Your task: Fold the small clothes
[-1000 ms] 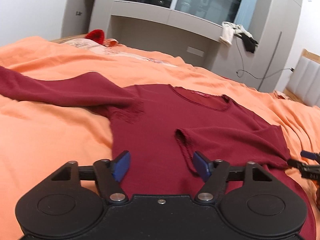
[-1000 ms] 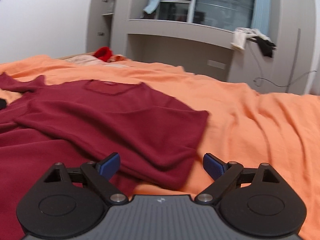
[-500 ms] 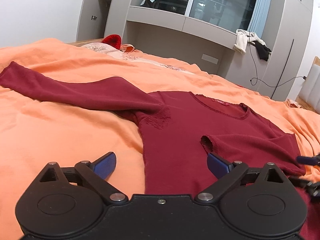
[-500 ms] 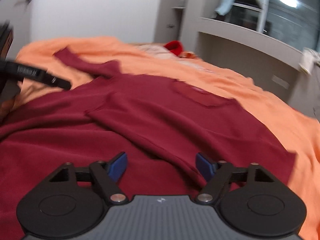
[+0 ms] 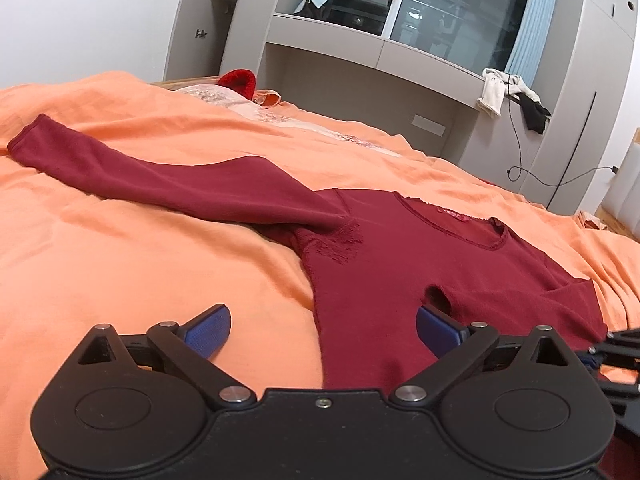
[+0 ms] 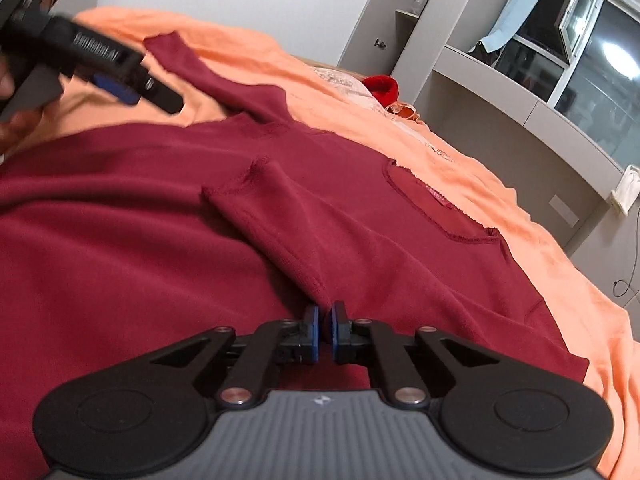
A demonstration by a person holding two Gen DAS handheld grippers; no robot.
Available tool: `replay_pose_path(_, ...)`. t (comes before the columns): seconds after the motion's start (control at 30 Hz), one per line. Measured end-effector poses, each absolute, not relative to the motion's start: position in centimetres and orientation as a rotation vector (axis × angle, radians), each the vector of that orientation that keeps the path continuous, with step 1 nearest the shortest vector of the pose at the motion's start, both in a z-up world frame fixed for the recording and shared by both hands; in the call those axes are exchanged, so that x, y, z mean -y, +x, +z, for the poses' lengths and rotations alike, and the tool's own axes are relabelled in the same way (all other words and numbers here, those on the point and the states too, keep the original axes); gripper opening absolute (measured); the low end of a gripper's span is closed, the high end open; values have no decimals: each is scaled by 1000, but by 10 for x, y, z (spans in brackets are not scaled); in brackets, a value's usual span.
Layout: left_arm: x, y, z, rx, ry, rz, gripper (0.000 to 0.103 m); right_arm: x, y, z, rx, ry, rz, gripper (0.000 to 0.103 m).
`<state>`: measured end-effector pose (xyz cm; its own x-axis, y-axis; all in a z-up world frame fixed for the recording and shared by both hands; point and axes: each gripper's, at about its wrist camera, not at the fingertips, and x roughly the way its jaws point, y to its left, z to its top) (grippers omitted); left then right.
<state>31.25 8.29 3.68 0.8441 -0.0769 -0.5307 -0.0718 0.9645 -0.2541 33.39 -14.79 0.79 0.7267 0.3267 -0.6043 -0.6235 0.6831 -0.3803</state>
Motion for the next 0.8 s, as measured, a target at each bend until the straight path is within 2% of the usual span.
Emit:
replay_pose_path(0.13, -84, 312, 37, -571, -263, 0, 100, 148, 333, 8, -526, -601, 561, 14)
replay_pose_path(0.2, -85, 311, 37, -570, -265, 5, 100, 152, 331, 18, -519, -545, 585, 29)
replay_pose_path(0.33, -92, 311, 36, -568, -280, 29, 100, 157, 329, 36, -477, -420, 607, 37)
replay_pose_path(0.4, -95, 311, 35, -569, -290, 41, 100, 156, 333, 39, -451, -348, 584, 49)
replay_pose_path(0.5, -95, 311, 35, -568, -290, 45, 100, 148, 346, 36, -449, -294, 545, 49)
replay_pose_path(0.67, -91, 313, 34, -571, -259, 53, 101, 123, 345, 15, -499, -396, 606, 49)
replay_pose_path(0.8, -93, 314, 33, -570, -266, 62, 101, 109, 322, 7, -460, -528, 628, 50)
